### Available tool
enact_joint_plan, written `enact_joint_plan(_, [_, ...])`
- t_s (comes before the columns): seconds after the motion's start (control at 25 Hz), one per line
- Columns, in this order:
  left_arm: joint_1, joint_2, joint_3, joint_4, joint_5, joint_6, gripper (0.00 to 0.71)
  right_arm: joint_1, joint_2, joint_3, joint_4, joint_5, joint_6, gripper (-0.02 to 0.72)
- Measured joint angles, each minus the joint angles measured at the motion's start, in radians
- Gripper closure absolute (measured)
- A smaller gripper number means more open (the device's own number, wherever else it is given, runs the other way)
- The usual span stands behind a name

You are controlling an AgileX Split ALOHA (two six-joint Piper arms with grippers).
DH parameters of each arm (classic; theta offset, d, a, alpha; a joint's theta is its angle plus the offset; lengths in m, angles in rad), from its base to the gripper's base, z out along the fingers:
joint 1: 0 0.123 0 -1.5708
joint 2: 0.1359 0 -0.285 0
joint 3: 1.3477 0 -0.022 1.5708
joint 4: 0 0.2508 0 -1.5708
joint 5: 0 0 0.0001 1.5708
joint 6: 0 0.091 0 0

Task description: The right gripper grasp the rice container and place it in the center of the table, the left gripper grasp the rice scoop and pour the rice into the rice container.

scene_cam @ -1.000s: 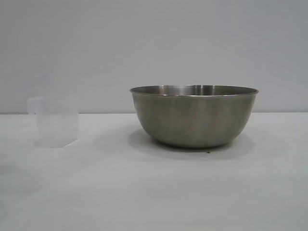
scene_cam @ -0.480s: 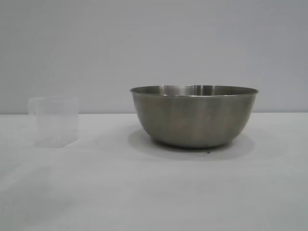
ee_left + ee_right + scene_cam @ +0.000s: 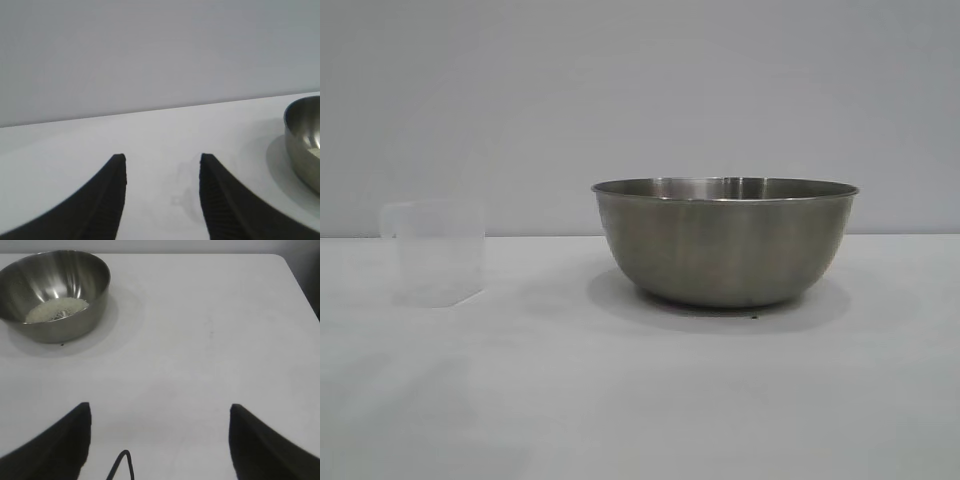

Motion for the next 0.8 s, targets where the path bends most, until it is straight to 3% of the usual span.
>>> enact_joint_plan(0.24, [0.164,-0.21,-0.065,0.003,0.315,0.002,0.419,0.0,0.0,0.0,0.0,0.0,0.0,0.232])
enact_joint_plan(0.56, [0.181,-0.356,-0.226,0.09,0.754,-0.016,0.419,0.0,0.0,0.0,0.0,0.0,0.0,0.232])
enact_joint_plan(0.8, [0.181,-0.426,-0.248,0.134,1.027,-0.12,0.419,0.0,0.0,0.0,0.0,0.0,0.0,0.232])
